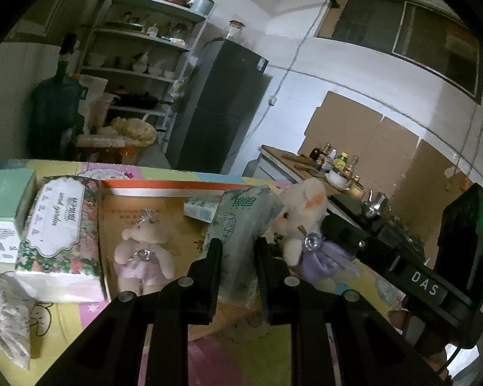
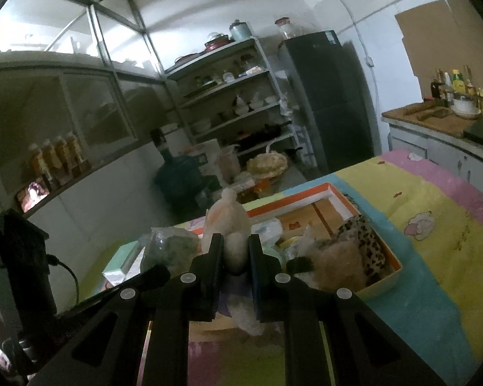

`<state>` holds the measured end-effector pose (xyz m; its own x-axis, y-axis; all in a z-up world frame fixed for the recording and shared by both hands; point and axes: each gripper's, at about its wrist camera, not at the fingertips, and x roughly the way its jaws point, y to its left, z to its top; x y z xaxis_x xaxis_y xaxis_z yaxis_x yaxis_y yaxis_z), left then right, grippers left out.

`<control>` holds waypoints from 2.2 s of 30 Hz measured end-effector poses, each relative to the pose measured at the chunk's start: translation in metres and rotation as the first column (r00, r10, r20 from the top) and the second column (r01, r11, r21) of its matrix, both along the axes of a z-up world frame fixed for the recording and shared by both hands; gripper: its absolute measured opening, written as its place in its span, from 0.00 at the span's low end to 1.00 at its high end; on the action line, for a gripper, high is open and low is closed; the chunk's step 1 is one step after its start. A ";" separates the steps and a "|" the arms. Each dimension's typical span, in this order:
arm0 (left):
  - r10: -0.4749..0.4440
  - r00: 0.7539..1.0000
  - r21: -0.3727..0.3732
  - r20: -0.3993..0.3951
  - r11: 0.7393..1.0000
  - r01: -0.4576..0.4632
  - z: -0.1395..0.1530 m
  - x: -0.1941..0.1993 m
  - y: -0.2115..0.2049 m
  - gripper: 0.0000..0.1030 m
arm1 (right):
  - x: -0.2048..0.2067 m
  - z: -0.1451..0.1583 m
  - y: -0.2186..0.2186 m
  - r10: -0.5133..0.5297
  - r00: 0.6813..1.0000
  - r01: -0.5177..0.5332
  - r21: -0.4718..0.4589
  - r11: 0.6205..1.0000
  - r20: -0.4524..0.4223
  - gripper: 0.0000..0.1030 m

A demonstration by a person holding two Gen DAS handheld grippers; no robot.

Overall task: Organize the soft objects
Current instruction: 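Carry the white cloth with the left tool while the right tool carries the teddy bear over the tray, then open the left tool releasing the cloth while the right tool releases the teddy bear into the tray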

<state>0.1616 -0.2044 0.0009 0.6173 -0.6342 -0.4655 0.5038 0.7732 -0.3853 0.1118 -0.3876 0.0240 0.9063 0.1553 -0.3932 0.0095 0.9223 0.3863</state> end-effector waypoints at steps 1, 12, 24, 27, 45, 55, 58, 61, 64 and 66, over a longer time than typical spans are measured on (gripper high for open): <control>0.005 1.000 0.005 -0.002 1.000 -0.005 -0.001 0.001 -0.001 0.20 | 0.003 -0.002 -0.002 -0.001 1.000 0.001 0.007 1.000 -0.004 0.15; 0.045 0.997 0.056 -0.056 0.998 -0.042 -0.019 0.027 -0.021 0.20 | 0.031 -0.022 -0.023 0.005 0.999 -0.002 0.062 0.998 -0.039 0.15; 0.065 0.995 0.116 -0.080 0.992 -0.055 -0.033 0.041 -0.035 0.20 | 0.045 -0.036 -0.034 0.018 0.997 -0.012 0.091 0.996 -0.068 0.15; 0.064 0.994 0.123 -0.094 0.991 -0.053 -0.037 0.044 -0.038 0.20 | 0.049 -0.040 -0.036 0.020 0.997 -0.012 0.095 0.995 -0.079 0.15; 0.073 0.989 0.110 -0.129 0.992 -0.059 -0.045 0.050 -0.040 0.36 | 0.058 -0.054 -0.046 0.009 0.994 0.004 0.124 0.992 -0.107 0.22; 0.090 0.990 0.066 -0.105 0.994 -0.083 -0.036 0.044 -0.030 0.56 | 0.050 -0.049 -0.044 -0.011 0.996 0.021 0.114 0.993 -0.088 0.48; 0.094 0.993 0.073 -0.077 0.993 -0.088 -0.031 0.038 -0.029 0.57 | 0.047 -0.047 -0.043 -0.021 0.996 0.030 0.106 0.994 -0.085 0.50; 0.097 0.994 0.075 -0.054 0.993 -0.092 -0.026 0.033 -0.026 0.57 | 0.043 -0.044 -0.042 -0.029 0.996 0.038 0.102 0.994 -0.083 0.51; 0.104 0.994 0.082 -0.031 0.991 -0.101 -0.021 0.028 -0.021 0.57 | 0.039 -0.040 -0.039 -0.037 0.996 0.044 0.094 0.995 -0.077 0.54; 0.111 0.994 0.087 -0.016 0.990 -0.109 -0.017 0.024 -0.017 0.58 | 0.037 -0.038 -0.037 -0.039 0.997 0.045 0.089 0.995 -0.073 0.57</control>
<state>0.1859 -0.2213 -0.0164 0.6707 -0.5201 -0.5288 0.4068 0.8541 -0.3241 0.1487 -0.4245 -0.0138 0.8828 0.1554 -0.4433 0.0780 0.8820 0.4647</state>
